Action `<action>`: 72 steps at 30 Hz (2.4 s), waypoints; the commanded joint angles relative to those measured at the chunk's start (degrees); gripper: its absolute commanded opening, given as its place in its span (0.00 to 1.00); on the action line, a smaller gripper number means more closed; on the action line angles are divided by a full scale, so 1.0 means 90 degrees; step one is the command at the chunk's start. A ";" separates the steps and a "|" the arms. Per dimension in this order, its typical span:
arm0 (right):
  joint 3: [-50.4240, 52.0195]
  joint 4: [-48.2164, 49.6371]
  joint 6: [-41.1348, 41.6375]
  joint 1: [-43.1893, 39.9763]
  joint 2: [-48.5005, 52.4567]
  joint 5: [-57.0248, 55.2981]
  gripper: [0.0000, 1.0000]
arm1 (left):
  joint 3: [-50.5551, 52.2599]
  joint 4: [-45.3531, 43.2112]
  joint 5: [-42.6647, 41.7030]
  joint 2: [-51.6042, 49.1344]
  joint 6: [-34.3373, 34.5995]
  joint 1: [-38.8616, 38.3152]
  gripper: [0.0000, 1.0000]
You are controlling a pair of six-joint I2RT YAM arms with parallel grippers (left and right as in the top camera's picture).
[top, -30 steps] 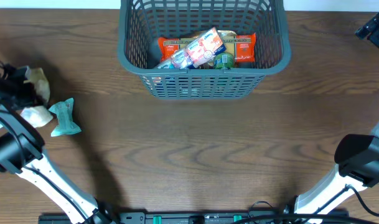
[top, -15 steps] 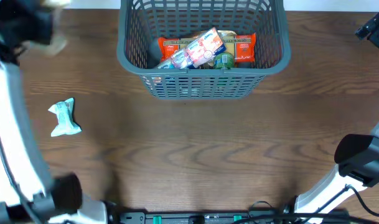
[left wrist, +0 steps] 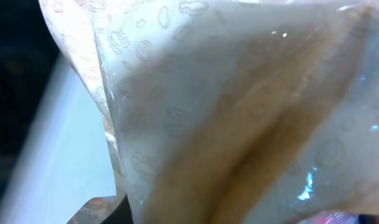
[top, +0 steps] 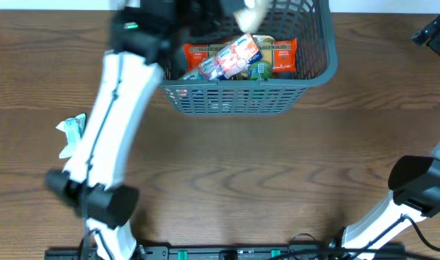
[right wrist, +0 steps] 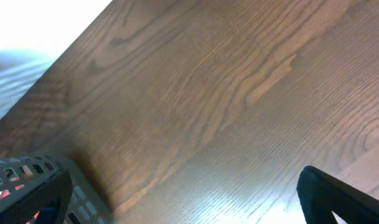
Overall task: Pack container
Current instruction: 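Carry the paper packet into the basket and open the left gripper, then move the left gripper down to the mint-green wrapped item and grasp it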
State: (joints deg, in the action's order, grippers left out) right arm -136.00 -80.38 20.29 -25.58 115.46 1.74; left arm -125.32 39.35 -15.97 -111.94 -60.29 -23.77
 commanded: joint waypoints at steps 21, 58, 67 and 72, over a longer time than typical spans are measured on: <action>0.0019 -0.0119 -0.0461 0.0017 0.0049 0.0024 0.99 | 0.0051 0.1008 0.1758 -0.0760 0.0554 0.0119 0.98; 0.0019 0.0148 -0.0478 0.0017 0.0049 0.0022 0.99 | 0.2273 0.3524 0.2664 0.0763 0.7235 0.4833 0.98; 0.0019 0.0143 -0.0474 0.0019 0.0049 0.0022 0.99 | 0.4073 0.1778 0.2662 -0.0260 0.7152 0.5010 0.99; 0.0019 0.0143 -0.0442 0.0019 0.0049 0.0024 0.99 | 0.4612 0.1265 0.2659 -0.0665 0.7072 0.5010 0.98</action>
State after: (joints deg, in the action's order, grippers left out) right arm -136.00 -79.18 16.91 -25.58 115.46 1.74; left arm -85.62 51.72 7.70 -116.27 4.05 21.21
